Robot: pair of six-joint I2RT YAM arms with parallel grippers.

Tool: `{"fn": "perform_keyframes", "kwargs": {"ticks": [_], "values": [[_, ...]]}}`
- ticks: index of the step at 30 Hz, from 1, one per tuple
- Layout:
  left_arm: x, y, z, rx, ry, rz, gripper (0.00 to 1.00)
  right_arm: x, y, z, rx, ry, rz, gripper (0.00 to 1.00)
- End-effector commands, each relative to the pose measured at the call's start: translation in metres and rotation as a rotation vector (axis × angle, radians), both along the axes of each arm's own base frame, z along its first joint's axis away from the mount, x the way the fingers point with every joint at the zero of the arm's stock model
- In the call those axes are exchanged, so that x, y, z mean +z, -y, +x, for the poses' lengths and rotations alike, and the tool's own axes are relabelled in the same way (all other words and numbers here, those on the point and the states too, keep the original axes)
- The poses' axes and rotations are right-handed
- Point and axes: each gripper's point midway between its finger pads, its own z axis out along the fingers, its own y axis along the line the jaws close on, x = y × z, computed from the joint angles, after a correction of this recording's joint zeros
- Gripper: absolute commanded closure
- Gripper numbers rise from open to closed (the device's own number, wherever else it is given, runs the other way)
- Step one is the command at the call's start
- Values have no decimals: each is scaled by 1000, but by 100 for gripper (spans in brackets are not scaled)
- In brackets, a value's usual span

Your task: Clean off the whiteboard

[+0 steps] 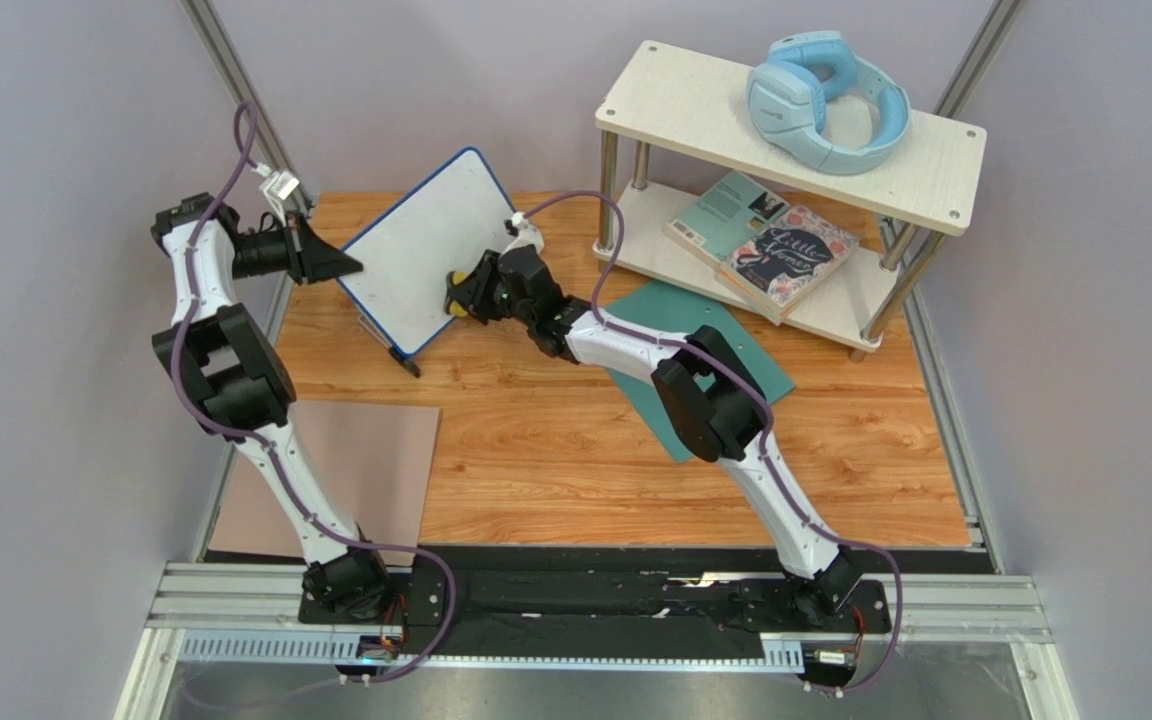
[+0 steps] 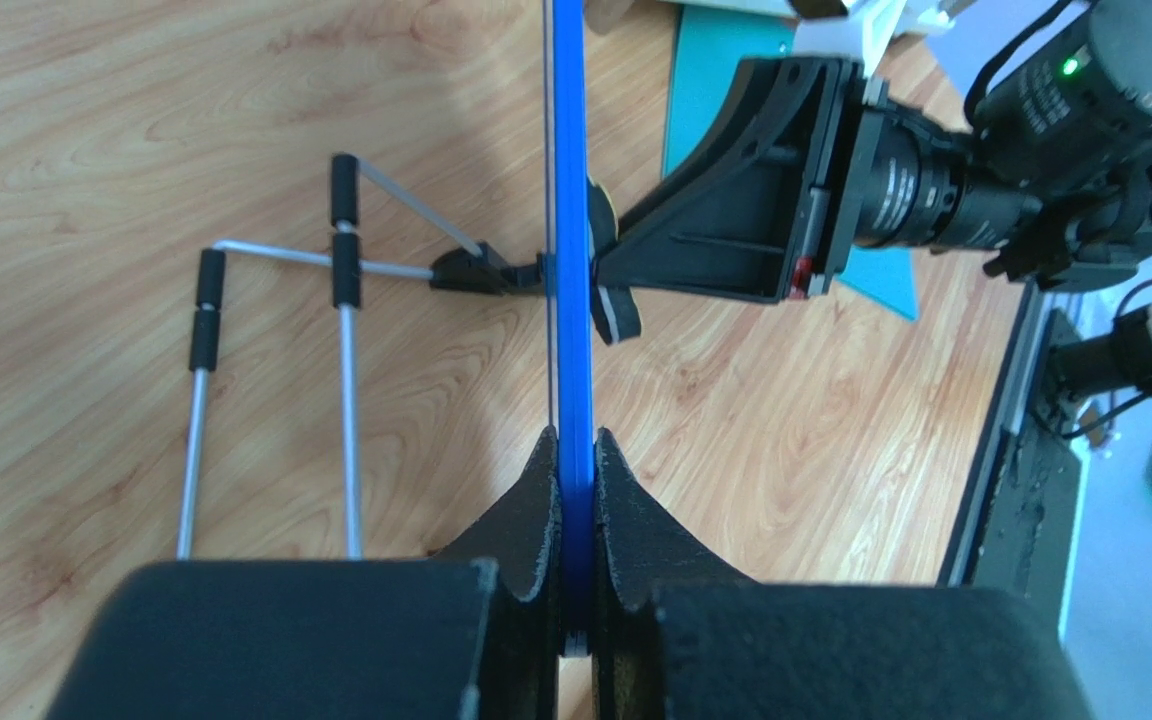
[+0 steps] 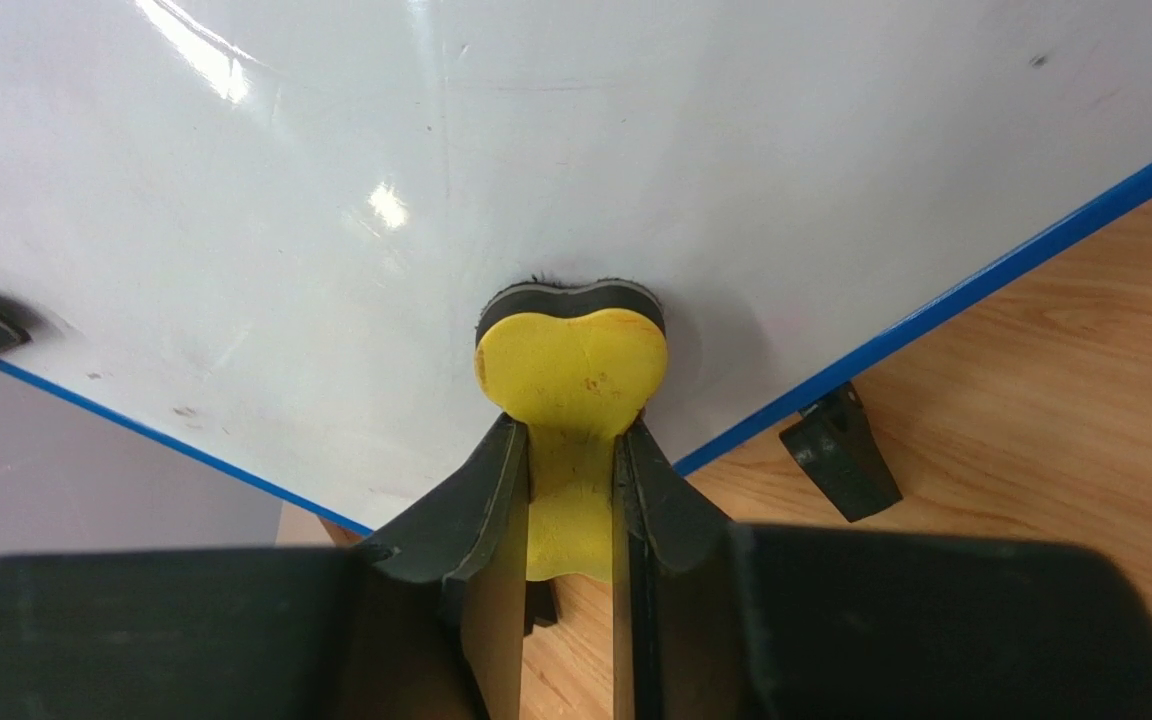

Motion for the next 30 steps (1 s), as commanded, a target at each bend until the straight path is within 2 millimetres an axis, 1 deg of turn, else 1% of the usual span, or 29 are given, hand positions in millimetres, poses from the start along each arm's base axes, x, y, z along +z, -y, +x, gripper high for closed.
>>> {"fn": "perform_keyframes", "kwargs": {"ticks": [1,2,3,7,8,9,10,15,16,21,22,25,30], "values": [[78,9,-29,62,-125,-378,100,61,8,0,-1,102,73,100],[79,5,-28,72,-124,-383,100,64,10,-1,-1,107,78,100],[82,0,-28,80,-115,-384,100,60,12,-3,-2,100,69,100],[82,-13,-25,108,-113,-392,100,52,15,-5,0,93,53,100],[81,-15,-25,113,-114,-392,100,52,12,-10,31,88,58,100],[80,-17,-25,115,-112,-383,100,50,12,-10,31,86,56,100],[78,-17,-25,115,-116,-373,100,47,12,-11,32,80,53,100],[65,-17,-28,117,-128,-370,100,46,12,-11,35,83,50,100],[64,-16,-28,117,-128,-370,100,43,11,-11,36,80,47,100],[52,-13,-34,119,-157,-375,100,48,9,-13,47,82,49,100],[50,-12,-36,118,-163,-363,100,46,8,-14,50,79,48,100],[39,-9,-44,116,-183,-347,100,48,3,-19,66,89,36,100],[19,-6,-52,109,-214,-333,100,42,-12,-27,91,101,9,100]]}}
